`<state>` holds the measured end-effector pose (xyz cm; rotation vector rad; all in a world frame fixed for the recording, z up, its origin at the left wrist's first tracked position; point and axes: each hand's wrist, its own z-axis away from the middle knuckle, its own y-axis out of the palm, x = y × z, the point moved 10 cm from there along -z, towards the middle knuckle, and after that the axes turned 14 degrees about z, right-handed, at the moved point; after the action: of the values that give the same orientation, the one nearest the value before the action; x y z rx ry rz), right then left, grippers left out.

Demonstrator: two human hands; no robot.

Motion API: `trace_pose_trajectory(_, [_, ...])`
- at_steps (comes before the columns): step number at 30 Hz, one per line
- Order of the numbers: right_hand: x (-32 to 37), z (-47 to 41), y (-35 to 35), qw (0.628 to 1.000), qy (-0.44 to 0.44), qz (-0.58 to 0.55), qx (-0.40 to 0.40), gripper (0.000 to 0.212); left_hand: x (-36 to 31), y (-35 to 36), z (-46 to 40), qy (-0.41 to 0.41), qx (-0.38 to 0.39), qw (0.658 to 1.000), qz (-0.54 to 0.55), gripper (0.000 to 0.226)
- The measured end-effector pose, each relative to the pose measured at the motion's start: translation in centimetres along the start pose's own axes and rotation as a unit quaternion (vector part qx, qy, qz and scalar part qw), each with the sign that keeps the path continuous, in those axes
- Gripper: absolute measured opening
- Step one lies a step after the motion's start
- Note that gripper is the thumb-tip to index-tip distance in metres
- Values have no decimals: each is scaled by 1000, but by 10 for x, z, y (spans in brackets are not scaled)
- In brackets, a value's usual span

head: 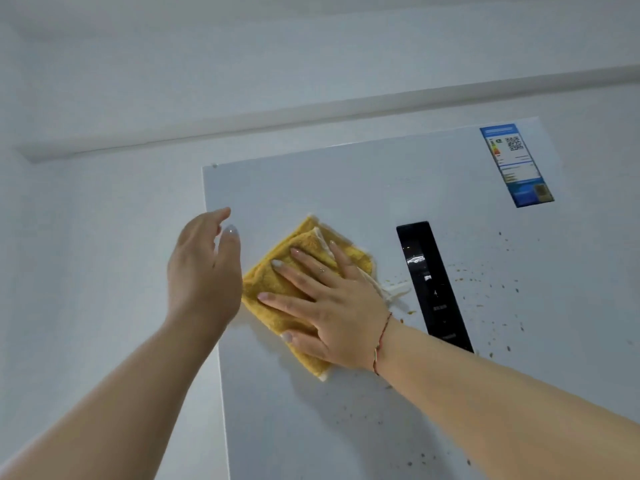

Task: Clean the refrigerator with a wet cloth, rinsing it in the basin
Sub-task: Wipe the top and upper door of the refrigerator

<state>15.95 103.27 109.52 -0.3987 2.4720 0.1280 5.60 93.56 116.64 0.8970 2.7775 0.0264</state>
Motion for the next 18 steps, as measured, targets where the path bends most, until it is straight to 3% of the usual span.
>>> trace_pose_trajectory(3, [-54,43,8,998,55,32,25,58,-13,28,1,31,44,997,-55,38])
trace_pose_trajectory(8, [-169,106,29,957,261,21,124,60,-24,74,-2,81,139,974,-157,43])
trace_pose_trajectory(13, [-207,94,30,910,396,-18,118,63,-17,85,-6,69,167,965,-188,50])
trace_pose_trajectory(15, [-205,71,31,896,424,-39,122,63,-15,82,-6,60,165,967,-182,50])
trace_pose_trajectory(18, [-180,24,25,921,367,-52,118,64,-13,81,-6,54,161,972,-162,52])
